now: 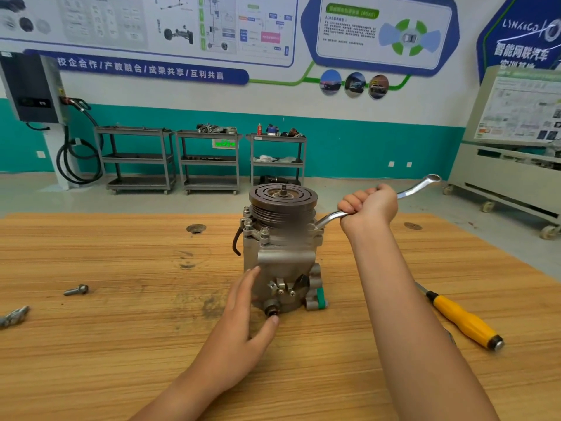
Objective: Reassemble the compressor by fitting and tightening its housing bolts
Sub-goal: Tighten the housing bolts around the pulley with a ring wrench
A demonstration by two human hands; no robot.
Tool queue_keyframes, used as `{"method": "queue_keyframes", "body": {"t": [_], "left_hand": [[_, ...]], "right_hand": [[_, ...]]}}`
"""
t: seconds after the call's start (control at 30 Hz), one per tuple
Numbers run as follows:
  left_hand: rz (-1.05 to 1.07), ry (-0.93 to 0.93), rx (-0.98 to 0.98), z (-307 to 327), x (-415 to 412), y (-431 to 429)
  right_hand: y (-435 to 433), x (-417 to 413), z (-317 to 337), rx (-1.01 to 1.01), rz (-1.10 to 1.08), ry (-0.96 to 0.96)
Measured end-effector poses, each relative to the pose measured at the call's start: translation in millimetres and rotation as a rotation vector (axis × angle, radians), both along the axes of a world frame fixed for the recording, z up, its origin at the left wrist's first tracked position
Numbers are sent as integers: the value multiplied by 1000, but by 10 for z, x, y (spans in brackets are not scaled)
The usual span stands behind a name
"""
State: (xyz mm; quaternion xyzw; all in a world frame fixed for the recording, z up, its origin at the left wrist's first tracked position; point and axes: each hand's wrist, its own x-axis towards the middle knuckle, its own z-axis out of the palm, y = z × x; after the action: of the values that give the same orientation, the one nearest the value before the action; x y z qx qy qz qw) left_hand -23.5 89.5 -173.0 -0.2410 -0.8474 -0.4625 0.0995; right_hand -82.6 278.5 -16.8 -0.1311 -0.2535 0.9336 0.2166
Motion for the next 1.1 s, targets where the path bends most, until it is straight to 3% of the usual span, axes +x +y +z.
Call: {"method": "queue_keyframes", "body": {"t": [0.3, 0.5, 0.6, 0.63, 0.7, 0.83, 0.93, 1.03, 1.1], "left_hand": [[-11, 13, 3, -14, 14, 7], [-17, 16, 6, -2, 21, 10], [-27, 49, -9, 2, 29, 32], [-31, 59, -9, 0, 33, 40], [-46, 91, 1, 7, 33, 55], [-105, 117, 68, 6, 5, 44], [-66, 105, 69, 27, 36, 37], [-56, 113, 59, 39, 41, 51], [-66, 127, 20, 32, 24, 62]], "right_hand": [[-6, -183, -74, 2, 17, -79], [-69, 105, -168, -4, -168, 8], [-258, 422, -373, 45, -267, 181], [-373, 492, -447, 152, -249, 195], [-690, 584, -556, 561, -244, 171], [-1099, 573, -788, 1178, -729, 473], [-1183, 439, -855, 1605, -825, 458], [-1178, 348, -749, 1765, -906, 471], [-1082, 364, -576, 1658, -960, 624]]}}
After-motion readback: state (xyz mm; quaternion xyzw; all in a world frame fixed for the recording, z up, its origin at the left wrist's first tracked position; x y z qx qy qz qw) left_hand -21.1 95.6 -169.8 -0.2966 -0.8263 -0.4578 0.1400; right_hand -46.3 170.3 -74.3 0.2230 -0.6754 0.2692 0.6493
